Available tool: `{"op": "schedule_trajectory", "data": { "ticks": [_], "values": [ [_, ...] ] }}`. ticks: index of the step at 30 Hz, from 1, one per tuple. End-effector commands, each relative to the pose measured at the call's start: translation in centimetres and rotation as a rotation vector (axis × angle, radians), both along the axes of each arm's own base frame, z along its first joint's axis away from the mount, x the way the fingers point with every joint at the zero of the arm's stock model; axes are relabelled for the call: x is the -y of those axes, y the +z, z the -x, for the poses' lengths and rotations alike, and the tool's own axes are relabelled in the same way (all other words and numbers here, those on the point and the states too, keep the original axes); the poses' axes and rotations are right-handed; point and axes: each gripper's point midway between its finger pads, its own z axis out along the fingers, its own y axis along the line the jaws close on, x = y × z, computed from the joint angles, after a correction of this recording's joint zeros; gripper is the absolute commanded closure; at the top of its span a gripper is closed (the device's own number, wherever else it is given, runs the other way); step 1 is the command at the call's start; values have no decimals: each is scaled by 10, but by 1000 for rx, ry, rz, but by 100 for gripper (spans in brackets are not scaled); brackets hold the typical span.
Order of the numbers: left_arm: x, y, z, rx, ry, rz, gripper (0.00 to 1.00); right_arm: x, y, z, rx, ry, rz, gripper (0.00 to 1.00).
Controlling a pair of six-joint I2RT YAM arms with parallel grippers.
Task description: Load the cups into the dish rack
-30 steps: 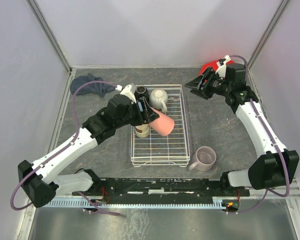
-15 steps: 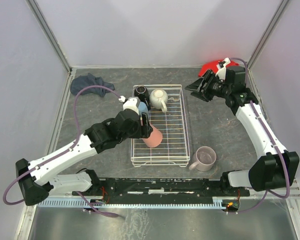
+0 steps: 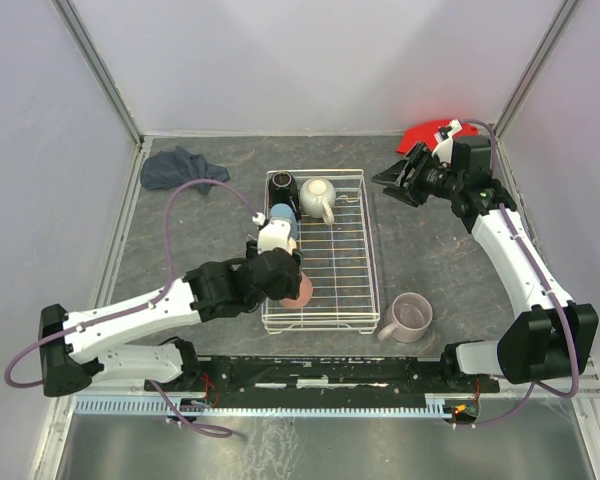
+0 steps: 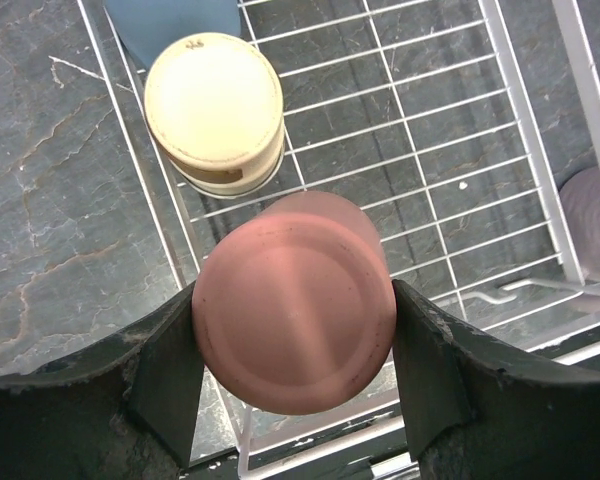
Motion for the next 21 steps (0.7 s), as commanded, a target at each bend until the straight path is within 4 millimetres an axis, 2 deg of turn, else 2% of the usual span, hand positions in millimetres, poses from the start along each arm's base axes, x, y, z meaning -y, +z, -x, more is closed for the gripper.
{"op": "schedule_trajectory", "data": {
  "ticks": [1,6,15,21],
  "values": [
    [-1,3,-2,82,51,-70,97,2,16,1,76,4,-1,39],
    [1,-2,-3,84,65,-98,97,4,15,1,74,4,-1,39],
    [-8,-16,0,59,101,-131,95,6,13,0,71,7,-6,40],
    [4,-18,1,42,61,-121,92,6,13,-1,71,10,-9,39]
  ]
}}
